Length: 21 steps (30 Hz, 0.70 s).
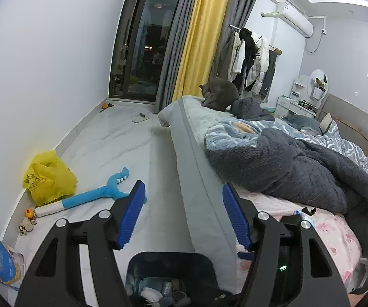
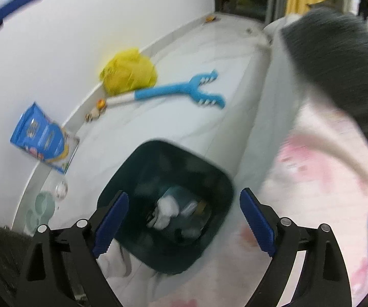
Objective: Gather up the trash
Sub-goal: 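Move both grippers back toward the blue packet on the bed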
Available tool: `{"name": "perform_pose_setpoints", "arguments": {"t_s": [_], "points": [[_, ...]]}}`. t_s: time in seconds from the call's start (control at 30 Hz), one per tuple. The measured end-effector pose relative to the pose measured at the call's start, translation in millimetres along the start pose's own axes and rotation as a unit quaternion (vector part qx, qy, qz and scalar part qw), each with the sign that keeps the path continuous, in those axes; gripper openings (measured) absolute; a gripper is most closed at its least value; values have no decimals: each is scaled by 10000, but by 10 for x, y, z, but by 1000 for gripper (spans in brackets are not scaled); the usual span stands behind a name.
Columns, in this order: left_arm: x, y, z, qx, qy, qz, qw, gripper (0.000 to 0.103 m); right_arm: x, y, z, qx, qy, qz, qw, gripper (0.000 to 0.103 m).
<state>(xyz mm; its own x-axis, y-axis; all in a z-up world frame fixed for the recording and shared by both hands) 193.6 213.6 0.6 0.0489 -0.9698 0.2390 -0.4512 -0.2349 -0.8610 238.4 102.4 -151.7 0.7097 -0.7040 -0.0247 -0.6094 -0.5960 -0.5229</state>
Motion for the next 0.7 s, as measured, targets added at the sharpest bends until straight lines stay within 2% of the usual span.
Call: {"name": "perform_pose_setpoints", "arguments": {"t_s": [0.1,0.47,0.7], "points": [[97,-6,60,-32,51,3,10000,68,204,-31,-161,242,176,77,9995,91],[606,86,338,-314,237,292,9988,76,907,105,-488,564,494,248,9969,93],[761,151,528,-532,222,252,9980,86,1282,225,-601,701,761,118,9946,95]]}}
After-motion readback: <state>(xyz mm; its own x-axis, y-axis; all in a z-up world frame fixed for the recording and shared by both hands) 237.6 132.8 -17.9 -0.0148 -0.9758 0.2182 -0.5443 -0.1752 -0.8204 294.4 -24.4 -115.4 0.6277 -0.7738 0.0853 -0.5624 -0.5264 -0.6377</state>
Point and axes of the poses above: each gripper's, at about its wrist camera, not at the fingertips, and z roughly the way its jaws point, x to its right, y to its underside, the point moved 5 cm from there along z, roughly the way its jaws point, and after that the axes turned 5 degrees about y, right-handed, at the moved point
